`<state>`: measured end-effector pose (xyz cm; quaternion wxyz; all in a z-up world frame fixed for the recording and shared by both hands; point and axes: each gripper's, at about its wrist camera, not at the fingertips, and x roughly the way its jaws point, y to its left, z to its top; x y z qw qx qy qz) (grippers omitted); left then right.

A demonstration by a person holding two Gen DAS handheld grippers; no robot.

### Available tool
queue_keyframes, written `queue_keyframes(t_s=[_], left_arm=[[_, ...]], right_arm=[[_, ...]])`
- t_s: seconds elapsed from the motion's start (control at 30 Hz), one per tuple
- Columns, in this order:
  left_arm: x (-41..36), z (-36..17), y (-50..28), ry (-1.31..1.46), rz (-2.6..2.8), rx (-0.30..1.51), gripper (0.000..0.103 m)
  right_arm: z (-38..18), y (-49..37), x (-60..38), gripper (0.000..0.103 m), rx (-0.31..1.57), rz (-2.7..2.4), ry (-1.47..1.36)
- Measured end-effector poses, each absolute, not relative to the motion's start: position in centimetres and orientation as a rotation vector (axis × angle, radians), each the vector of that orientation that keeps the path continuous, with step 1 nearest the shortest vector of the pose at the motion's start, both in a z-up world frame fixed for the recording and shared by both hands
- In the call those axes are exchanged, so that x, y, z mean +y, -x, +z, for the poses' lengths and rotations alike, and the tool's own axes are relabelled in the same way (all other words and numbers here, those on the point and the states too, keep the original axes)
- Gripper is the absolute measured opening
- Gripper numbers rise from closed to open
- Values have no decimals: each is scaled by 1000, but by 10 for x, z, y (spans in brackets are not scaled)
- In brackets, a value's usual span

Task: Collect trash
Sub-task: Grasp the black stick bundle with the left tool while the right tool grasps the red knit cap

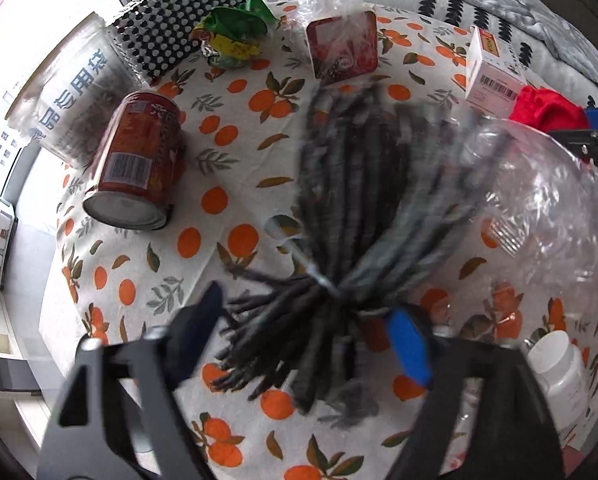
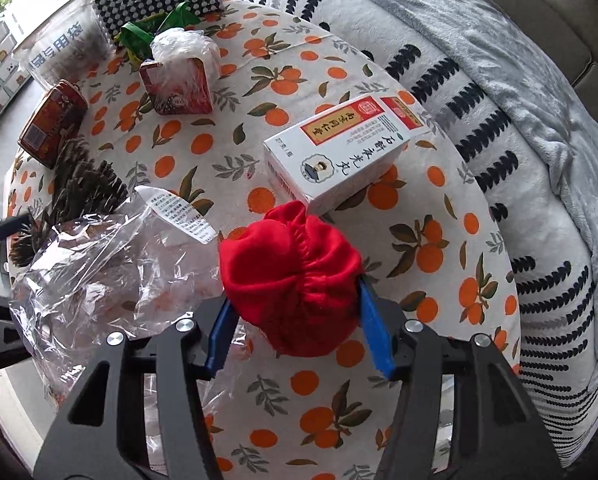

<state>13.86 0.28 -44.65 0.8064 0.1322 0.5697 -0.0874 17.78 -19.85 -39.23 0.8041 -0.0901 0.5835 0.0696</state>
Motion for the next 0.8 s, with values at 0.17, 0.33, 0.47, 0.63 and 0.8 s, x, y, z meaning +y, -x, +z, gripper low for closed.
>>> queue_keyframes(t_s=[0.17,0.33,0.47,0.63,0.8], left_arm=[[-6,-442,-132,-326,-233,1189,31],[1,-432,-131,-285,-222,1187,26],[1,-418,-125,-270,-218,1167,26],[4,-401,-123,-255,-213,1154,26],[10,-385,-117,-225,-201,1141,26]], right_arm=[[-387,-174,-193,36,1233,165,217],[-373,-168,-196,33,1208,167,208],[-354,-163,-198,33,1179,167,214],[-334,-159,-198,34,1160,174,211],[-314,-155,-193,34,1133,194,198]])
